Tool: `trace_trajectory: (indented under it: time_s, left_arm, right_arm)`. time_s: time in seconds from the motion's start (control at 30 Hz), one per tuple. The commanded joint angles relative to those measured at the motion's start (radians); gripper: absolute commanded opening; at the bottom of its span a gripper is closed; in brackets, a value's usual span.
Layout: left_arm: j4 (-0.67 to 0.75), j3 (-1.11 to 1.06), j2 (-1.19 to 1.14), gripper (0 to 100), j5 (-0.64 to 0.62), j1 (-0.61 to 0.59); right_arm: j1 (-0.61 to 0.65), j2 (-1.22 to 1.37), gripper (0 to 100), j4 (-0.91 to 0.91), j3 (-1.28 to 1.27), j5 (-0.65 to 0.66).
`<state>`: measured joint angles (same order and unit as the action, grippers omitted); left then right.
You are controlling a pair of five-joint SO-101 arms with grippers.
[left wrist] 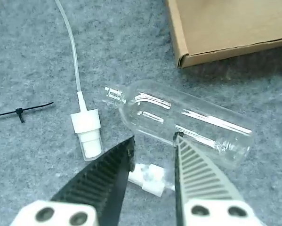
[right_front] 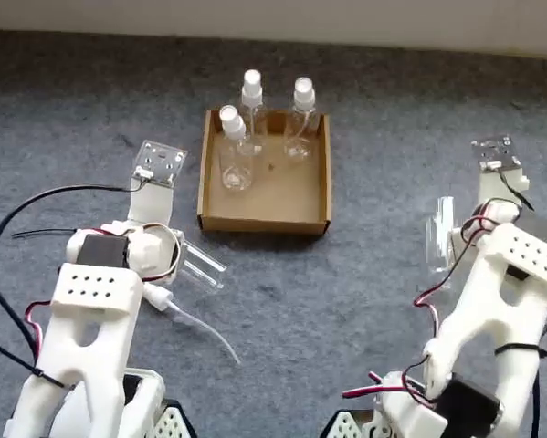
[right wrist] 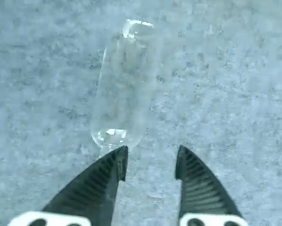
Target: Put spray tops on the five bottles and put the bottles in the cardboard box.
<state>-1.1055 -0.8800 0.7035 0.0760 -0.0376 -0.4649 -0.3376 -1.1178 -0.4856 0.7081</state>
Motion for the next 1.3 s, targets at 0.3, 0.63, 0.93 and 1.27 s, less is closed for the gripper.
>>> trace_trajectory:
  time_s: [0.3, 0.63, 0.93, 1.27]
  left_arm:
    - [0.015, -0.001, 0.03, 13, -0.005, -0.012]
    - [0.015, -0.001, 0.03, 13, -0.005, -0.012]
    - [0.038, -0.024, 0.031, 13, -0.005, -0.012]
    - [0.04, -0.027, 0.03, 13, -0.005, -0.012]
  right_arm:
    - [-0.122, -0.008, 0.5, 0.245, -0.228, 0.081]
    - [0.012, 0.15, 0.5, 0.306, -0.269, 0.009]
    - [0.248, 0.148, 0.5, 0.303, -0.206, -0.052]
    - [0.311, 0.148, 1.3, -0.044, 0.189, 0.068]
